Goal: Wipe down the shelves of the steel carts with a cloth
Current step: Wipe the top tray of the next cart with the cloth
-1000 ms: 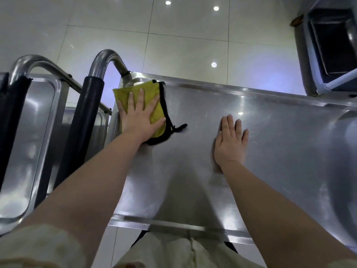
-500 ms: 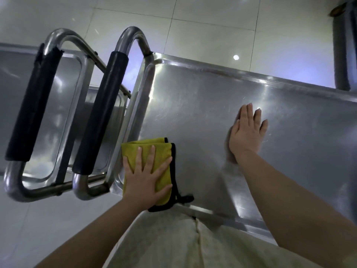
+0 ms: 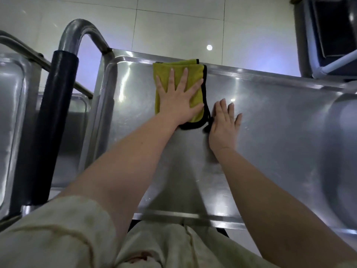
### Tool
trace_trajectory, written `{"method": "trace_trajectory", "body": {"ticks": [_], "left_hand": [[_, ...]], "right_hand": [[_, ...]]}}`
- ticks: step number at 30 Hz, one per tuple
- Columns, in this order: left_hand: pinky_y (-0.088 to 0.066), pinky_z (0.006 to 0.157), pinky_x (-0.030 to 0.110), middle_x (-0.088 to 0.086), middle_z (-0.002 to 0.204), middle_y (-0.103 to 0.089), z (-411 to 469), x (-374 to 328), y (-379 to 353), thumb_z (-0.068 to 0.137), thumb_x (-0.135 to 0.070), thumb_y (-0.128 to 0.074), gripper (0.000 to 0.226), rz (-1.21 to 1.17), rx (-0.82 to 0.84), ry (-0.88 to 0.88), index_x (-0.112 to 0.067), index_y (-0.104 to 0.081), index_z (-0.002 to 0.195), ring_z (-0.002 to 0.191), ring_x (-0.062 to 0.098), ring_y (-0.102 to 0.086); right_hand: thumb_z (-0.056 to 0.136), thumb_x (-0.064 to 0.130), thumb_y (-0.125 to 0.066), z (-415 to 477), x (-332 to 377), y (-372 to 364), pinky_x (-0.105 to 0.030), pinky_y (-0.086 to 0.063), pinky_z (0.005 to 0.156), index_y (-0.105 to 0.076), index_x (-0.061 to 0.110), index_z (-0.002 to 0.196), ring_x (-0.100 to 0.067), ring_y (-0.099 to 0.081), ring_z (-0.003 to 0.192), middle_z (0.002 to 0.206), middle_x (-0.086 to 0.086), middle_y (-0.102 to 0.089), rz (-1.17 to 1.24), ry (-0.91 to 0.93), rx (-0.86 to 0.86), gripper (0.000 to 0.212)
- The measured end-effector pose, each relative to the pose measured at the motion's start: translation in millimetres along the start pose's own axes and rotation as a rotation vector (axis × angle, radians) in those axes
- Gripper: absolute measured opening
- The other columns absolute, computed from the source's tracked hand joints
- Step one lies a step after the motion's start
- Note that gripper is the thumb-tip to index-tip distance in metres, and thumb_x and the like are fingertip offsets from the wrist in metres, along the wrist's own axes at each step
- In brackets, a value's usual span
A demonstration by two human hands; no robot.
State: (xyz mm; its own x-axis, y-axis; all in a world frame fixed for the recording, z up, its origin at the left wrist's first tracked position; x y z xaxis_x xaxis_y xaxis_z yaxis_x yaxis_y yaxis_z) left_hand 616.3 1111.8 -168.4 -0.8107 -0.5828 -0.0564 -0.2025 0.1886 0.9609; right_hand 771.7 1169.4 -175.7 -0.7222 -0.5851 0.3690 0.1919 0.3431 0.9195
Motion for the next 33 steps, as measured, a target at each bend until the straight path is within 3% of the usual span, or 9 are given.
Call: {"method": "trace_trajectory", "body": {"ticks": [4, 8, 13, 16, 20, 27, 33], "left_hand": [[0.004, 0.108, 0.071, 0.002, 0.163, 0.013, -58.3, -14.7, -16.1, 0.084, -0.078, -0.020, 0.076, 0.009, 0.007, -0.124, -0.051, 0.007, 0.149, 0.146, 0.041, 0.014], [-0.001, 0.107, 0.075, 0.007, 0.164, 0.000, -167.9, -38.5, -40.6, 0.085, -0.074, -0.032, 0.078, -0.057, -0.009, -0.211, -0.045, -0.007, 0.152, 0.146, 0.045, 0.005], [-0.011, 0.104, 0.077, 0.007, 0.161, -0.021, -249.6, -68.2, -67.1, 0.076, -0.073, -0.050, 0.081, -0.042, 0.050, -0.260, -0.045, -0.027, 0.149, 0.145, 0.046, -0.013], [-0.010, 0.105, 0.077, 0.006, 0.161, -0.021, -240.0, -69.4, -63.7, 0.075, -0.075, -0.050, 0.083, -0.049, 0.071, -0.217, -0.046, -0.027, 0.149, 0.145, 0.045, -0.013], [-0.007, 0.106, 0.076, 0.004, 0.162, -0.017, -213.6, -74.4, -50.1, 0.076, -0.076, -0.046, 0.082, -0.048, 0.048, -0.226, -0.047, -0.024, 0.149, 0.147, 0.043, -0.009], [0.004, 0.110, 0.070, -0.004, 0.163, 0.010, -48.7, -75.4, -12.6, 0.076, -0.083, -0.021, 0.079, 0.036, 0.015, -0.141, -0.056, 0.006, 0.146, 0.148, 0.035, 0.011], [0.009, 0.108, 0.072, -0.005, 0.162, 0.016, 54.6, -96.8, 9.8, 0.082, -0.082, -0.023, 0.076, -0.014, 0.013, -0.022, -0.054, 0.004, 0.148, 0.147, 0.035, 0.016]], "right_hand": [[0.095, 0.012, -0.028, 0.9, -3.3, 5.9, -0.044, 0.009, 0.119, -0.034, 0.012, 0.150, -0.026, -0.010, 0.150, 0.159, -0.002, -0.025, 0.105, -0.007, -0.033, 0.055], [0.101, 0.009, -0.032, -3.3, -2.6, 3.3, -0.040, 0.013, 0.118, -0.031, 0.016, 0.152, -0.023, -0.006, 0.150, 0.161, 0.002, -0.021, 0.116, -0.031, 0.030, 0.051], [0.104, 0.039, -0.024, -11.0, 1.4, -0.7, -0.053, 0.013, 0.117, -0.002, 0.024, 0.156, -0.023, 0.009, 0.150, 0.164, 0.007, 0.003, -0.162, 0.047, 0.210, 0.059], [0.096, 0.064, -0.014, -17.7, -21.1, 7.8, -0.065, 0.022, 0.108, 0.011, 0.037, 0.152, -0.031, 0.018, 0.148, 0.162, 0.011, 0.013, -0.354, 0.071, 0.255, 0.068], [0.086, 0.079, -0.010, -24.5, -79.2, 28.1, -0.071, 0.014, 0.107, 0.016, 0.046, 0.149, -0.036, 0.022, 0.146, 0.161, 0.009, 0.020, -0.368, -0.050, 0.250, 0.076], [0.088, 0.075, -0.009, -23.5, -98.9, 33.1, -0.068, 0.006, 0.111, 0.019, 0.043, 0.149, -0.034, 0.021, 0.146, 0.161, 0.006, 0.020, -0.341, -0.025, 0.212, 0.074], [0.095, 0.063, -0.012, -16.3, -103.1, 32.4, -0.069, 0.006, 0.110, 0.009, 0.041, 0.152, -0.035, 0.017, 0.147, 0.163, 0.006, 0.012, -0.317, -0.006, 0.183, 0.064]]}}
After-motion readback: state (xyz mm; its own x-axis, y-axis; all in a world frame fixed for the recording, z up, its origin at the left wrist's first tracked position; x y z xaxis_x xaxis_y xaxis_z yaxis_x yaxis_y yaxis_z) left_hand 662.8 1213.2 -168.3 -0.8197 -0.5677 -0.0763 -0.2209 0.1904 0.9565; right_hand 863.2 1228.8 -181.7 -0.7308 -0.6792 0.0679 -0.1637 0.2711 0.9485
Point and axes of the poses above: each hand's wrist, its own z-axis towards the middle knuckle, its own y-axis out of the back of the hand, x = y × z, the point moved 8 cm from there along z, towards the middle knuckle
